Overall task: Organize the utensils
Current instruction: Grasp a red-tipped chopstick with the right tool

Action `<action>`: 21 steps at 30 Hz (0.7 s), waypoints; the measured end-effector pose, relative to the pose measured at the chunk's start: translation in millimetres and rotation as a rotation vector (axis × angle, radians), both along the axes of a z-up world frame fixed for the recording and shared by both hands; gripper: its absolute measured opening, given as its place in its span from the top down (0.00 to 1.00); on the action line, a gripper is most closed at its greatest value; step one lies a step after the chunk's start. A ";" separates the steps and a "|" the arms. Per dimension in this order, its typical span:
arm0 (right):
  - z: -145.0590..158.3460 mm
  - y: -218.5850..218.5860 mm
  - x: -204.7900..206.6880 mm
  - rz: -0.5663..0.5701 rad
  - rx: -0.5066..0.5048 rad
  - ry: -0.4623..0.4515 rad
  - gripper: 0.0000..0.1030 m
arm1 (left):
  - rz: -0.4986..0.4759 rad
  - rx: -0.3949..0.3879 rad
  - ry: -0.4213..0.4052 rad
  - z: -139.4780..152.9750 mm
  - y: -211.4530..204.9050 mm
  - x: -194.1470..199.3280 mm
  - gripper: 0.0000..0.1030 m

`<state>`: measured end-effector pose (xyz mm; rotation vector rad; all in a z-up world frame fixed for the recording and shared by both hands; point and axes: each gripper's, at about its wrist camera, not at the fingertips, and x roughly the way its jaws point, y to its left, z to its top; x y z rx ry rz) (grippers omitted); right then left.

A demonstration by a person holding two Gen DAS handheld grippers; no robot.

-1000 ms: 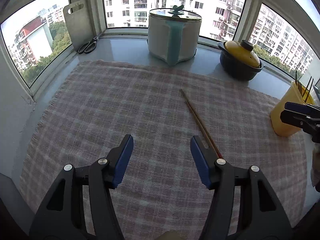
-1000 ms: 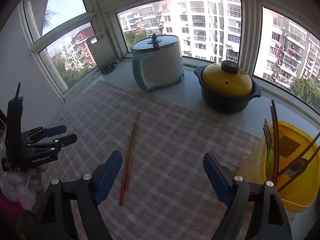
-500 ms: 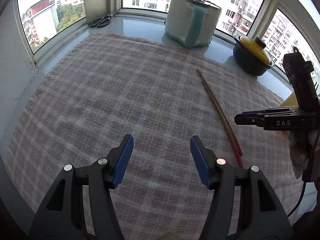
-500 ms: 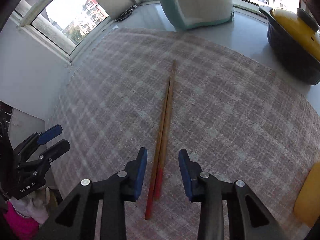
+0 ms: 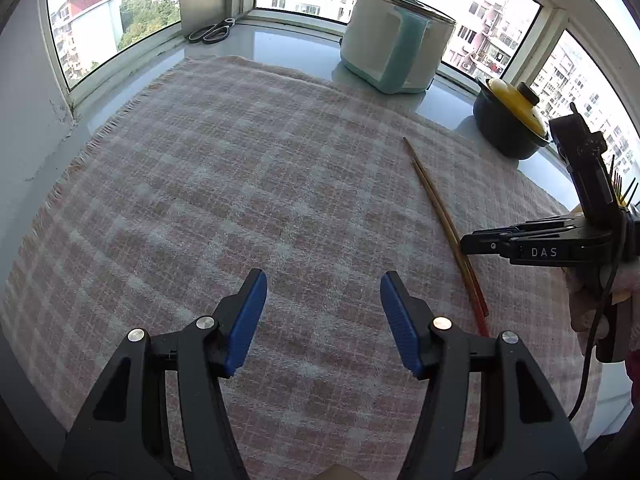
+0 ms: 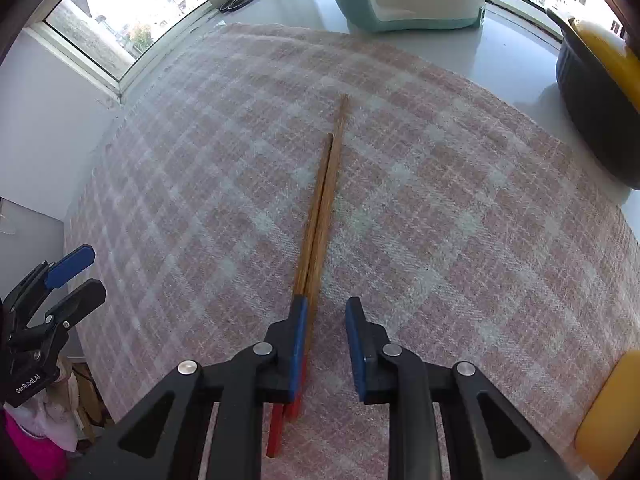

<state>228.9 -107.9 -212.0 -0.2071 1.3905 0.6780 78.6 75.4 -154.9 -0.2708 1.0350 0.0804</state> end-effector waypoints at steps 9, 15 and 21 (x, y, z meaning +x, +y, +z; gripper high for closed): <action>-1.3 20.4 -1.0 0.055 -0.071 -0.037 0.83 | 0.011 -0.003 -0.001 -0.3 2.4 0.5 0.41; -0.8 33.7 1.4 0.083 -0.122 -0.084 0.87 | 0.015 -0.002 0.001 0.0 3.6 0.8 0.41; -1.3 24.7 6.5 0.060 -0.123 -0.083 0.96 | 0.016 -0.024 0.009 -2.0 1.0 4.4 0.41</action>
